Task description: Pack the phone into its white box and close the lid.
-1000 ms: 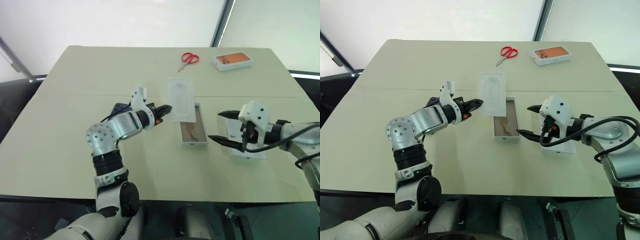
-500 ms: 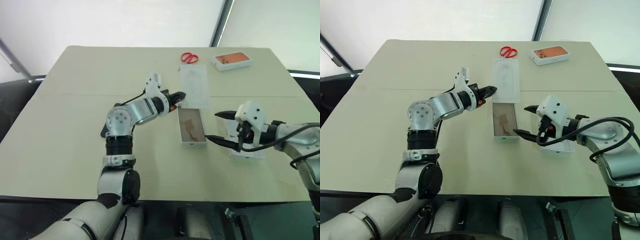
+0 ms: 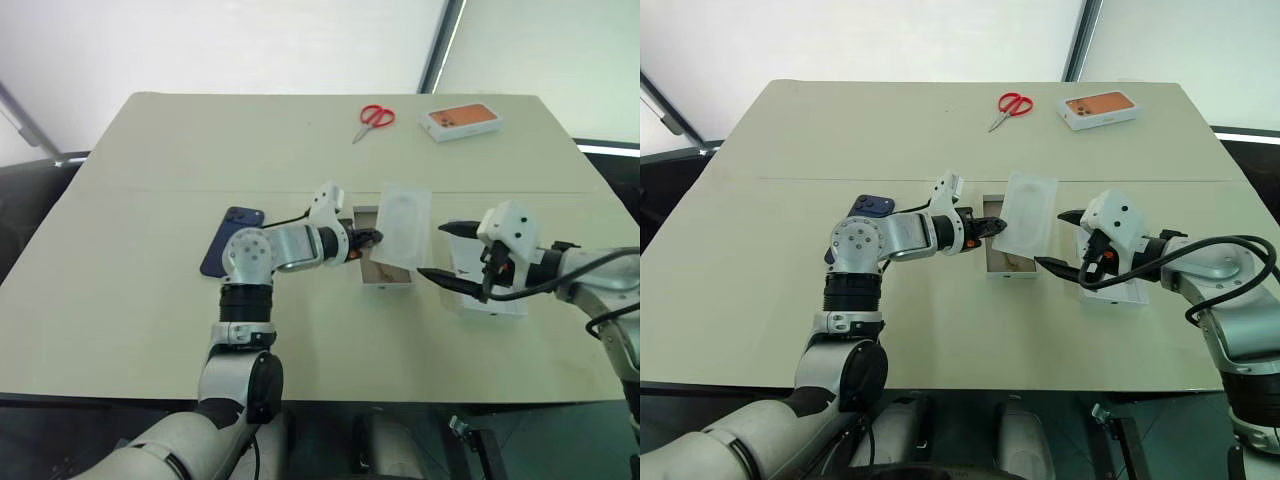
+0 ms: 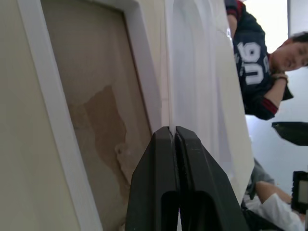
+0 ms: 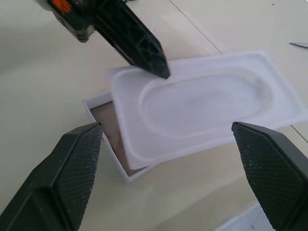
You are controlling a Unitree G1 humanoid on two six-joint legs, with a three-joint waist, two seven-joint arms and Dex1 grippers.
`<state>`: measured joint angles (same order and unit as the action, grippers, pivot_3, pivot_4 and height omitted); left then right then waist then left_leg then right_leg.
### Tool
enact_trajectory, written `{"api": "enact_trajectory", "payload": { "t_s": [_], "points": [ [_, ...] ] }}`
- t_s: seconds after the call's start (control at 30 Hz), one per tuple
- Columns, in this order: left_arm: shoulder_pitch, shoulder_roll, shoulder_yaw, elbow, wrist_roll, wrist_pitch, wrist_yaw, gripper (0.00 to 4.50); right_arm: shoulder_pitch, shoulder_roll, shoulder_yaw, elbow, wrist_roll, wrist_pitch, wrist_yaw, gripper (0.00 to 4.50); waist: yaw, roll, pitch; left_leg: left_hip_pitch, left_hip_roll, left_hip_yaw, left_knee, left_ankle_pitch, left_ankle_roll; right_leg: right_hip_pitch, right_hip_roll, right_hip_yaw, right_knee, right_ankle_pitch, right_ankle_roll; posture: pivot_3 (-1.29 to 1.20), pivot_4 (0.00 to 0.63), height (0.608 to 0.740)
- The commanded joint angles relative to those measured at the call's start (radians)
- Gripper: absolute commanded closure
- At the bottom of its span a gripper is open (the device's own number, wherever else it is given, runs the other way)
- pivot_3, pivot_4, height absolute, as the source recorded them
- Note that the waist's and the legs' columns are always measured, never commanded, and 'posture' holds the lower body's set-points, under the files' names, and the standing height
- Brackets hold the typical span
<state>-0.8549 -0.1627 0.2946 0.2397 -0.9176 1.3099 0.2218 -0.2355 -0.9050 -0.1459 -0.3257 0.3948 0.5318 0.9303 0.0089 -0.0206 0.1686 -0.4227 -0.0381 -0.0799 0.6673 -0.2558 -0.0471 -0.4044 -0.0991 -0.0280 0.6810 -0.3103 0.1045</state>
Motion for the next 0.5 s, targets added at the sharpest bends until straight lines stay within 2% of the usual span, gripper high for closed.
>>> {"api": "enact_trajectory", "payload": {
  "t_s": [0.03,0.23,0.5],
  "points": [
    [0.026,-0.05,-0.003,-0.088,0.014,0.019,0.056,4.48,-0.005,-0.016,-0.03,0.0,-0.005,-0.026,0.004,0.0,0.001,0.0,0.0,0.0,0.0,0.0,0.0,0.0,0.0,0.0,0.0,0.0,0.0,0.0,0.0,0.0,0.15,0.697],
    [0.052,-0.075,-0.011,-0.143,0.036,0.016,0.106,4.48,-0.002,-0.014,-0.026,0.003,-0.009,-0.036,0.003,0.0,0.004,0.0,0.0,0.0,0.0,0.0,0.0,0.0,0.0,0.0,0.0,0.0,0.0,0.0,0.0,0.0,0.15,0.697],
    [0.056,-0.128,0.037,-0.119,-0.027,0.038,0.139,4.48,0.001,-0.013,-0.021,0.003,-0.013,-0.04,0.005,0.0,0.003,0.0,0.0,0.0,0.0,0.0,0.0,0.0,0.0,0.0,0.0,0.0,0.0,0.0,0.0,0.0,0.15,0.697]
  ]
}}
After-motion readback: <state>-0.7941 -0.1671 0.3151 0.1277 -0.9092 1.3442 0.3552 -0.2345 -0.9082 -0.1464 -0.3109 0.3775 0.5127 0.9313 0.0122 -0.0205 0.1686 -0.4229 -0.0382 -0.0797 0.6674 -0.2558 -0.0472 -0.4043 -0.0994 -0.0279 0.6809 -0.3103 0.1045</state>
